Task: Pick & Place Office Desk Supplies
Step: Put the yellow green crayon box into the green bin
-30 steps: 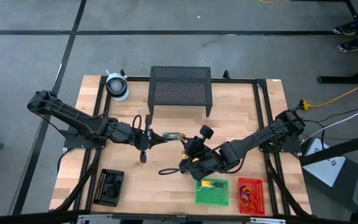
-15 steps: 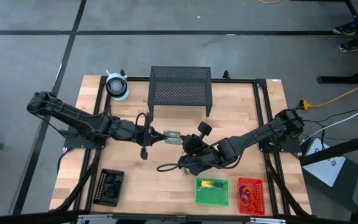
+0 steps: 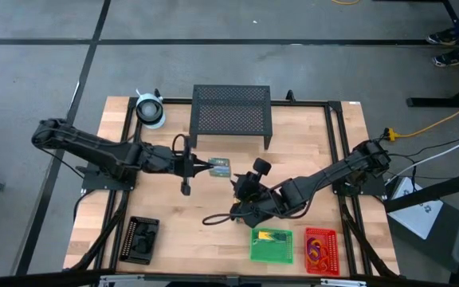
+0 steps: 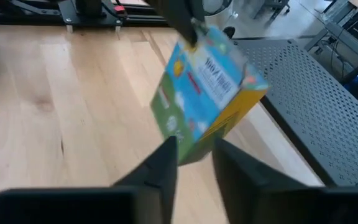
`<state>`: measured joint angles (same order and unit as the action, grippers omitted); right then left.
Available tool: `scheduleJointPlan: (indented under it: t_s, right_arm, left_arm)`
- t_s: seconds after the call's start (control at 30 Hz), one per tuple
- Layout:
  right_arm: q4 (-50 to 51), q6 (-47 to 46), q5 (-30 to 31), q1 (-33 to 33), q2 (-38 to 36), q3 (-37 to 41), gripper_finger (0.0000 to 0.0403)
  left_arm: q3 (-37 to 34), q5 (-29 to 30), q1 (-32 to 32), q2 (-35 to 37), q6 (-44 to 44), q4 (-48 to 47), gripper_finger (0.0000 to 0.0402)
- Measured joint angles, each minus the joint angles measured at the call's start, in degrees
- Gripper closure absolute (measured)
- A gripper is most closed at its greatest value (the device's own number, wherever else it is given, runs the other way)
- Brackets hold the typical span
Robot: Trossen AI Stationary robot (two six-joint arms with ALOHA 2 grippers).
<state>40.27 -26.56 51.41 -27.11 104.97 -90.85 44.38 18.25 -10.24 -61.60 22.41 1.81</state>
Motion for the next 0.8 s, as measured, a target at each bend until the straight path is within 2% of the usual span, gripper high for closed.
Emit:
scheduleJointPlan:
  t_s: [0.2, 0.3, 0.37, 0.6, 0.8]
  right_arm:
    - [-0.66, -2.31, 1.99, 0.02, 0.0, -0.01, 0.0179]
    - [-2.21, -2.85, 2.13, 0.02, 0.0, 0.0, 0.0138]
    - [-6.77, -2.4, 2.18, 0.08, 0.25, 0.45, 0.012]
    - [-32.89, 9.68, -2.5, 0.13, 0.5, 6.39, 0.0109]
    - [-41.28, 13.45, -3.95, 0.51, 0.56, 8.15, 0.0125]
  left_arm:
    - [0.0, -0.44, -0.8, 3.35, 0.77, -2.51, 0.04]
    - [0.0, -0.92, -1.83, 5.46, 0.83, -3.3, 0.04]
    - [0.0, -2.14, -2.63, 6.74, 1.86, -3.52, 0.04]
    - [-0.01, -6.96, -4.78, 10.37, 5.32, -4.06, 0.04]
    - [0.0, -9.78, -6.69, 10.99, 7.05, -3.48, 0.04]
